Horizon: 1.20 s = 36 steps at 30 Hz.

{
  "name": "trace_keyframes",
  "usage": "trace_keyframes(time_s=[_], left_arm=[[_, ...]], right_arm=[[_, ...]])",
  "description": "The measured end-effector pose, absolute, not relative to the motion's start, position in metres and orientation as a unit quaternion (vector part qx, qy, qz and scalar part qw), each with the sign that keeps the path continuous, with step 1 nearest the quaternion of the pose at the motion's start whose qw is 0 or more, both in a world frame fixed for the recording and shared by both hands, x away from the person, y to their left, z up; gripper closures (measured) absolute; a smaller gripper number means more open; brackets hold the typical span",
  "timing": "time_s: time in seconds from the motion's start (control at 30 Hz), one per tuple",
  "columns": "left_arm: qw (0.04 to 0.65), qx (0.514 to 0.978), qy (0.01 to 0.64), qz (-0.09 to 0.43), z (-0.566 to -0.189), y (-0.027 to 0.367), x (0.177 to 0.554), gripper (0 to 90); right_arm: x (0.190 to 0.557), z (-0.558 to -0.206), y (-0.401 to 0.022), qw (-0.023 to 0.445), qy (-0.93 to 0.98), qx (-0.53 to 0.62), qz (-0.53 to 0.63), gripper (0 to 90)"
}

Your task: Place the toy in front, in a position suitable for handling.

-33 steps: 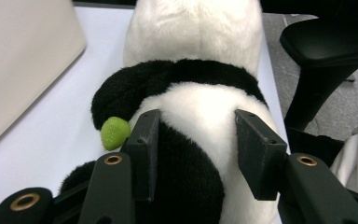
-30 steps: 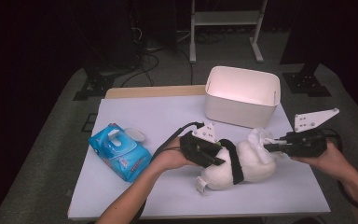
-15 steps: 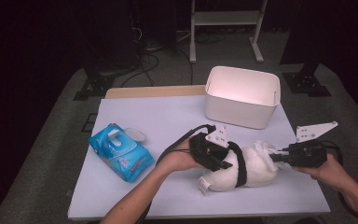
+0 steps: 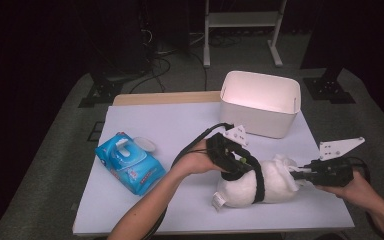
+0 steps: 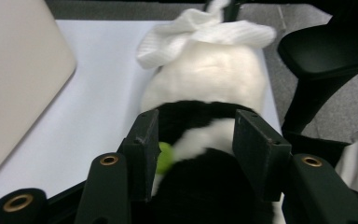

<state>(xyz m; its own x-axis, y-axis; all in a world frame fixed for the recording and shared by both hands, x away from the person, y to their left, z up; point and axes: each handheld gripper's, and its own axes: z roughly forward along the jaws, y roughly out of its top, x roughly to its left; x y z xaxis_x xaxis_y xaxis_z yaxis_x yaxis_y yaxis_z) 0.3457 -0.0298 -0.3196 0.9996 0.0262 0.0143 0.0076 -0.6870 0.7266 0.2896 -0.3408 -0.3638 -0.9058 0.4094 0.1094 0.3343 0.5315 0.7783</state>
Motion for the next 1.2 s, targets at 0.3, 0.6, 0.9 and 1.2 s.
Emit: trace_keyframes(time_s=[0.3,0.6,0.9,1.2], left_arm=[[0.372,0.927,0.019,-0.037,-0.332,-0.045,0.367,52.3],[0.372,0.926,-0.001,-0.058,-0.331,-0.045,0.369,73.6],[0.359,0.933,0.0,0.014,-0.307,-0.028,0.371,74.8],[0.356,0.934,-0.011,0.017,-0.317,-0.006,0.36,73.4]], right_arm=[[0.285,-0.367,-0.344,0.039,0.873,0.206,0.44,84.1],[0.283,-0.365,-0.346,0.038,0.869,0.206,0.449,83.7],[0.295,-0.369,-0.323,0.025,0.87,0.193,0.452,83.4],[0.301,-0.363,-0.309,0.014,0.871,0.179,0.457,83.5]])
